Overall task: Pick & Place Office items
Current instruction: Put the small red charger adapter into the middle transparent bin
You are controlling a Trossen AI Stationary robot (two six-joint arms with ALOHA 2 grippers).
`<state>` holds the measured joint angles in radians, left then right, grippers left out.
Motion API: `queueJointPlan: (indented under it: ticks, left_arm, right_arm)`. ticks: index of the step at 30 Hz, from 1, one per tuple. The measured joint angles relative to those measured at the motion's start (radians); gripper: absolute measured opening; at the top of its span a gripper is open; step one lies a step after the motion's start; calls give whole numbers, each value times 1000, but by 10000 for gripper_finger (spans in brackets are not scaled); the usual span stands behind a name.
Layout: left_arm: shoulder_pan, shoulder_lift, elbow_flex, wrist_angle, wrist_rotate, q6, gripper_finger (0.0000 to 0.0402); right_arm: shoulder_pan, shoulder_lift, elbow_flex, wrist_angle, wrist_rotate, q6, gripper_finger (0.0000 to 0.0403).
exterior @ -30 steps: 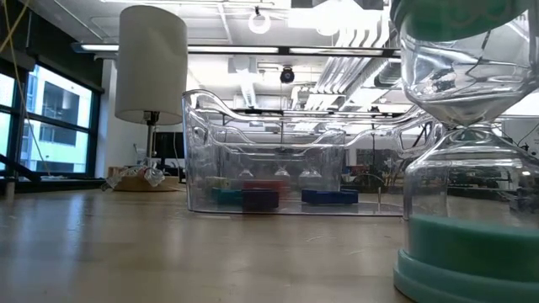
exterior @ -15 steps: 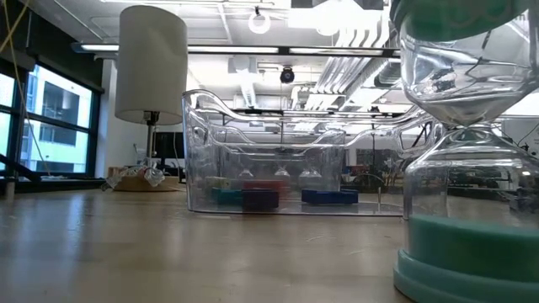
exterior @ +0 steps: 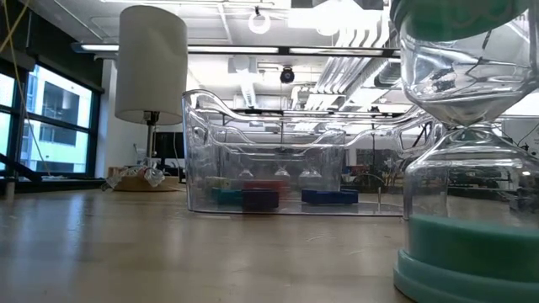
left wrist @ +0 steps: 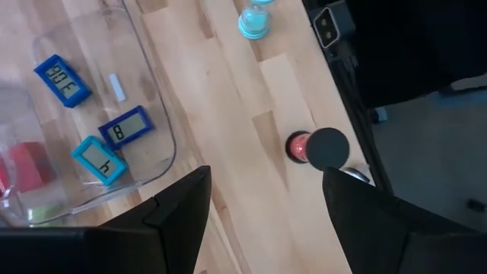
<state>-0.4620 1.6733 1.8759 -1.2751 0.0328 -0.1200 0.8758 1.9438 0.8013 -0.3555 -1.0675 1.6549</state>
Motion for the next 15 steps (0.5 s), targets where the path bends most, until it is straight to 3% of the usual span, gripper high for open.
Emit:
queueJointPlan:
  ticks: [15]
  left_arm:
    - [0,0,0,0,-31,1,246]
  right_arm:
    - [34,-2,0,76,73,54,279]
